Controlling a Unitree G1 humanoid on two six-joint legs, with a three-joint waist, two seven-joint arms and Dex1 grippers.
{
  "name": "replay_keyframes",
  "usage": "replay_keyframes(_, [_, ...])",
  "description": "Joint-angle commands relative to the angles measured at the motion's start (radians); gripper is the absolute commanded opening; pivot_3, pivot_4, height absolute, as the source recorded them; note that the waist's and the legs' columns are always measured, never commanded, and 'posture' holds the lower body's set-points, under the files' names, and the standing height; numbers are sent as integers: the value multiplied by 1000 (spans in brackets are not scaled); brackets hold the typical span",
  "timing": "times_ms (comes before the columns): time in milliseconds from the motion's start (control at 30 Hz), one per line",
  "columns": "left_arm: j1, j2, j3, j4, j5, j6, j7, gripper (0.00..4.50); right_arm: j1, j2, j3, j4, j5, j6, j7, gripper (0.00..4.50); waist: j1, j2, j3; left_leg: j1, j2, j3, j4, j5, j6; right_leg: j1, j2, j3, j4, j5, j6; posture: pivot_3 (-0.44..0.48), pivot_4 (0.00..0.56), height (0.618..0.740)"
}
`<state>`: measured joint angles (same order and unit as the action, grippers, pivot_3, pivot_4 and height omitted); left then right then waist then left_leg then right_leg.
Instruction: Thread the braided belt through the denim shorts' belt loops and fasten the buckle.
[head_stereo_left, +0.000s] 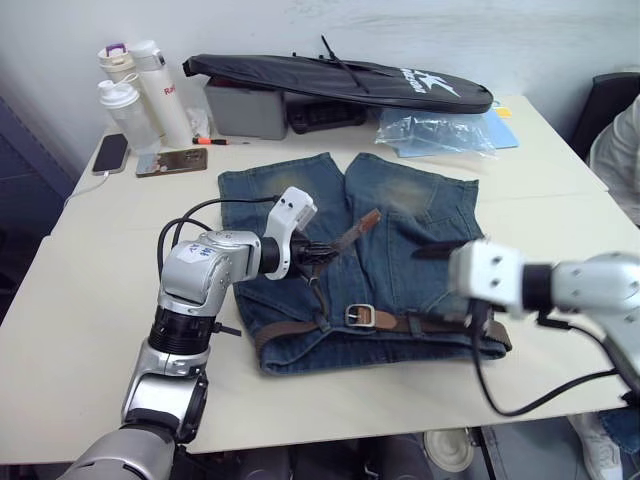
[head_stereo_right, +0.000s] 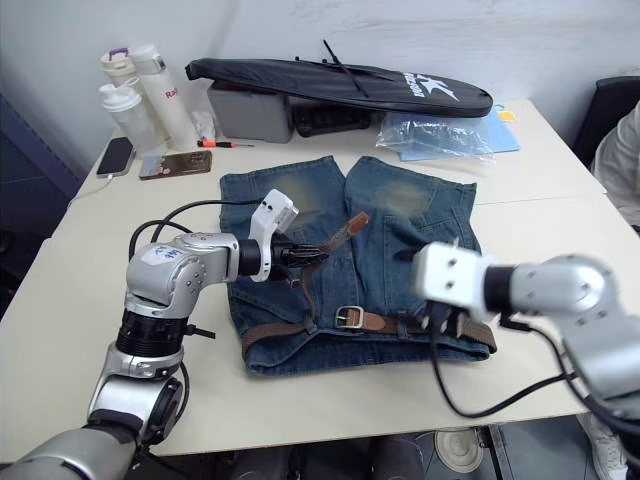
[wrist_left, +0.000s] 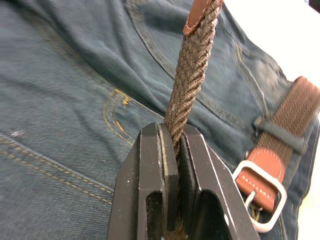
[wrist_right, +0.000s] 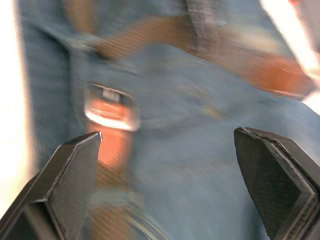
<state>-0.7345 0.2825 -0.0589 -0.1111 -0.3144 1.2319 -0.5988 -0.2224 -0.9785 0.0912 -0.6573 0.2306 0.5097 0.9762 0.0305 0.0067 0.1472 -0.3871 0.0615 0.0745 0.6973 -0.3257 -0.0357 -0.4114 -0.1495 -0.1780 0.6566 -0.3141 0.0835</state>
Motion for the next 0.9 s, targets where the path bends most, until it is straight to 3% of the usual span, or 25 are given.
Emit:
replay_keyframes(33, [-8,12,-12,-62,-18,-8,16,0,19,14,62,-4,-107,-60,-57,4471,0,0,0,0,0,0,0,0,0,0,0,0,0,0,0,0,150,642])
replay_keyframes(300, [-5,48,-64,-65,-12,-41,16,0,73,67,142,89,-259,-211,-124,4471,-2,0,0,1,0,2,0,0,-1,-1,1,2,0,0,1,0,150,642])
replay_keyframes(700, [-5,53,-74,-70,-23,-46,21,0,100,138,164,118,-343,-208,-173,4471,-3,0,0,1,0,2,1,0,-1,-1,1,2,1,0,1,0,150,642])
replay_keyframes(833, [0,62,-78,-76,-26,-43,17,0,128,153,137,87,-324,-188,-184,3296,-2,-1,-1,0,0,2,1,0,-1,-1,1,2,1,0,1,0,150,642])
replay_keyframes(900, [0,66,-78,-76,-29,-43,17,0,144,153,131,86,-331,-181,-184,2253,-3,-1,-1,0,0,2,1,0,-1,-1,1,2,1,0,1,0,150,642])
